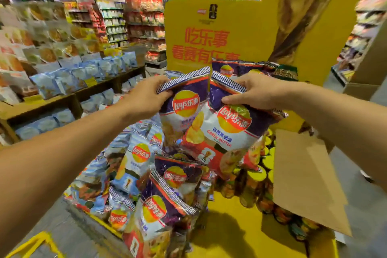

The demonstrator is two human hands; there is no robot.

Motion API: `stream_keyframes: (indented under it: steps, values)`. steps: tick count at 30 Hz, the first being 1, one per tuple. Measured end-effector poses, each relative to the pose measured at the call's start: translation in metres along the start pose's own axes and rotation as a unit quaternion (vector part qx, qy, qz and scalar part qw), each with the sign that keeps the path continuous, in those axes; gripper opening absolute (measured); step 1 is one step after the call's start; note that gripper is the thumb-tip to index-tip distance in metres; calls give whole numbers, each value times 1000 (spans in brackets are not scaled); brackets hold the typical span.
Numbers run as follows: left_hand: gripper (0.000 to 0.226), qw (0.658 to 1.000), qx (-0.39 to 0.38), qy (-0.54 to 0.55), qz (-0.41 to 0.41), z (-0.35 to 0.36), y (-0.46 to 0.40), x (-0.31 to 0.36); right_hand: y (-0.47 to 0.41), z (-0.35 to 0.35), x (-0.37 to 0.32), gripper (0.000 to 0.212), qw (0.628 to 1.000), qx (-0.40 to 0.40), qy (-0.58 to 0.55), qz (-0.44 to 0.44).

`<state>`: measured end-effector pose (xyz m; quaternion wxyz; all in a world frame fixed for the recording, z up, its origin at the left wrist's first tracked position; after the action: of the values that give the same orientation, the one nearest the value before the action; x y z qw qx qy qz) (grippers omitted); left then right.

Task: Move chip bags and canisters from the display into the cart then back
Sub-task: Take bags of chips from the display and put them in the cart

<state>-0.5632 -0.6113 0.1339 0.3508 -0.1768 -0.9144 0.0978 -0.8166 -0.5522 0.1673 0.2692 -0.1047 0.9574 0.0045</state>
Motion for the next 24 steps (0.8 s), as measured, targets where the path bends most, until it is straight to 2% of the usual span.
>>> stream_keyframes:
  steps: [3,7,8,13,15,19,24]
  values:
    - [18,999,19,13,30,15,-47,4,-15,-14,24,26,999,40,25,19]
    - [9,998,-16,34,48,30,-101,8,-39,-35,50,56,993,85,33,69]
    - [6,998,-19,34,53,31,-113,7,-46,-41,58,56,992,90,31,84]
    - [8,998,-14,3,61,34,-178,1,-82,-75,95,19,982,142,11,121]
    - [9,999,-9,9,50,37,-196,-4,-92,-85,107,17,976,176,12,131]
    - [13,999,19,10,48,52,-232,-3,-116,-103,129,13,959,209,145,125]
    - [16,998,-8,51,40,82,-280,4,-156,-120,150,18,941,186,251,133]
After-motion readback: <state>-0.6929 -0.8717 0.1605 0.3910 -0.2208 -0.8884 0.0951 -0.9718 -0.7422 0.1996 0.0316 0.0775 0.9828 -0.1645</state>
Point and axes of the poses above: each hand's wrist, its own y-axis away from the middle knuckle, its own z-axis out of the palm, x = y × z, the point moved 3 cm from there along -y, towards the middle knuckle, and after that the axes turned 4 degrees about -z, right-handed, at the moved point
